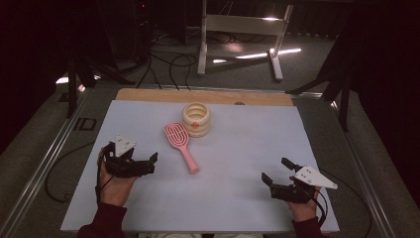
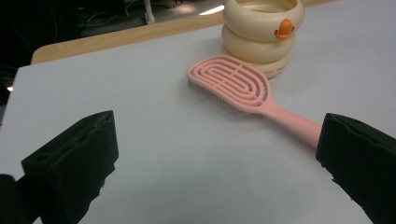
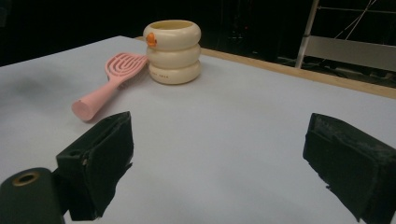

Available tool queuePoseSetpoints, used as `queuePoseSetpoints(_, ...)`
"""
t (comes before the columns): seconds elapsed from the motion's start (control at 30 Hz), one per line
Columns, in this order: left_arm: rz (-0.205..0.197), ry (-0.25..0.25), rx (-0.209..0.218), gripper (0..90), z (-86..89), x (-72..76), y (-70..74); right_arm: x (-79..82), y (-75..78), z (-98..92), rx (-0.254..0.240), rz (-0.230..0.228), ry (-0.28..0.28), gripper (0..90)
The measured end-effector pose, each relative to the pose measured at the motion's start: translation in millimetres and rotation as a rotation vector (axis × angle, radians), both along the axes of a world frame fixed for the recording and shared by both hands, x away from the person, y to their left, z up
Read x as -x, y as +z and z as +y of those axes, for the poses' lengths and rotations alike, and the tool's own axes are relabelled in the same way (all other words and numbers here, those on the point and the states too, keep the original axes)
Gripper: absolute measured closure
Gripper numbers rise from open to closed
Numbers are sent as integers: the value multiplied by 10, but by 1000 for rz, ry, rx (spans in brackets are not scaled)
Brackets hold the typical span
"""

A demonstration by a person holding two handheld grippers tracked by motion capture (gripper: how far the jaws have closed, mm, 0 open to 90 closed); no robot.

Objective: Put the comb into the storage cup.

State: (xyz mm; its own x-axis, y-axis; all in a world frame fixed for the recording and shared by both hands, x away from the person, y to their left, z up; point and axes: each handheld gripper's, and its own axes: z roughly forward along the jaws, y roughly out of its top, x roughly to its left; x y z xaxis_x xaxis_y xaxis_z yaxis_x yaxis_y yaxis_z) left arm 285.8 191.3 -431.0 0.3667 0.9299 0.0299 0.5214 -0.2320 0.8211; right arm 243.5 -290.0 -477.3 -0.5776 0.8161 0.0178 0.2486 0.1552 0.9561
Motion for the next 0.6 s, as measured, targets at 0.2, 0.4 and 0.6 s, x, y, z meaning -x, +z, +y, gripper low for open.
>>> queuePoseSetpoints(0.2,27,7,14,0,-94,-84,-29,0,3,-3,0,-1,-1,88)
queuePoseSetpoints(0.4,53,-3,-5,0,-280,-186,-66,1,6,-4,0,-2,-2,88)
queuePoseSetpoints(0.6,66,3,-18,0,-414,-290,-67,2,8,-6,-1,-1,-3,88)
